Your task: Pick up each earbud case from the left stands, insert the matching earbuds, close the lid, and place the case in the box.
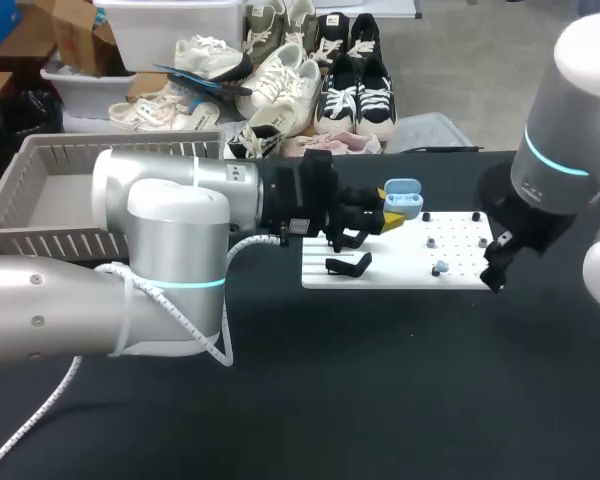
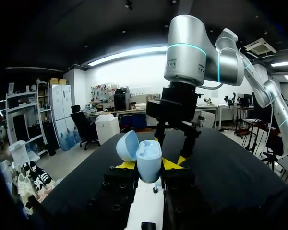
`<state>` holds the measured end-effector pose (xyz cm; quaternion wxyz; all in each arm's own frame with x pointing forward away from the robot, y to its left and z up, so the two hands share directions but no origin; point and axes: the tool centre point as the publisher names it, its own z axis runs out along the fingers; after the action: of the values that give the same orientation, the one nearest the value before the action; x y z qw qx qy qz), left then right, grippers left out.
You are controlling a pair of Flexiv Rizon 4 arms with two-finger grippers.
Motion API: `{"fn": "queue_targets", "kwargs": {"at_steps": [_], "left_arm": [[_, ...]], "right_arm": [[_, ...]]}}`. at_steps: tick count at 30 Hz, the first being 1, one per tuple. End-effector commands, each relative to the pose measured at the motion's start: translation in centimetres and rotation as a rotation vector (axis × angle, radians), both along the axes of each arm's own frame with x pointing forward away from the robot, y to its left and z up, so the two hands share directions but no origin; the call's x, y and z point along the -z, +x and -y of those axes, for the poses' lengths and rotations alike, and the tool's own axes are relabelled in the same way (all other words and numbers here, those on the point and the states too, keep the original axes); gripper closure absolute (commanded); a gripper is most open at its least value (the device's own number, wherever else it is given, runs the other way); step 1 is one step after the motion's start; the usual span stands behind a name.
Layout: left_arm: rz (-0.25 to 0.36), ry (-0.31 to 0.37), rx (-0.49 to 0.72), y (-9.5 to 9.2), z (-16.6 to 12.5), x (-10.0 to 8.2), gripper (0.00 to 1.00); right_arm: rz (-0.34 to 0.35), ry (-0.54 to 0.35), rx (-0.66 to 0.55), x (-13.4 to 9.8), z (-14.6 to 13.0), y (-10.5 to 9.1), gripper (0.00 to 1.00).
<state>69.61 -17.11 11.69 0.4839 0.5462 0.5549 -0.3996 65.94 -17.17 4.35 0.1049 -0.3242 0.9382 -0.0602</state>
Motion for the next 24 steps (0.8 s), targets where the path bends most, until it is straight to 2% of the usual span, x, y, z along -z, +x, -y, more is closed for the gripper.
{"fn": "queue_targets", "kwargs": {"at_steps": [1,11,13,16,20,24], "left_arm": [[0.003,-0.004,-0.003,-0.1,0.0,0.1,1.00],[0.003,-0.004,-0.003,-0.1,0.0,0.1,1.00],[0.003,-0.004,-0.003,-0.1,0.0,0.1,1.00],[0.003,-0.004,-0.003,-0.1,0.0,0.1,1.00],[0.003,-0.004,-0.003,-0.1,0.0,0.1,1.00],[0.003,-0.004,-0.003,-0.1,0.0,0.1,1.00]], "right_arm": [[0.002,-0.008,0.002,0.8,-1.0,0.2,0.00],[-0.020,-0.002,-0.001,1.7,-1.6,1.0,0.00],[-0.024,0.000,0.003,1.7,-1.7,1.2,0.04],[-0.022,0.005,0.013,1.6,-1.6,1.5,0.24],[-0.022,0.001,0.017,1.6,-1.7,1.8,0.34],[-0.026,-0.004,0.016,1.6,-1.9,1.9,0.36]]}}
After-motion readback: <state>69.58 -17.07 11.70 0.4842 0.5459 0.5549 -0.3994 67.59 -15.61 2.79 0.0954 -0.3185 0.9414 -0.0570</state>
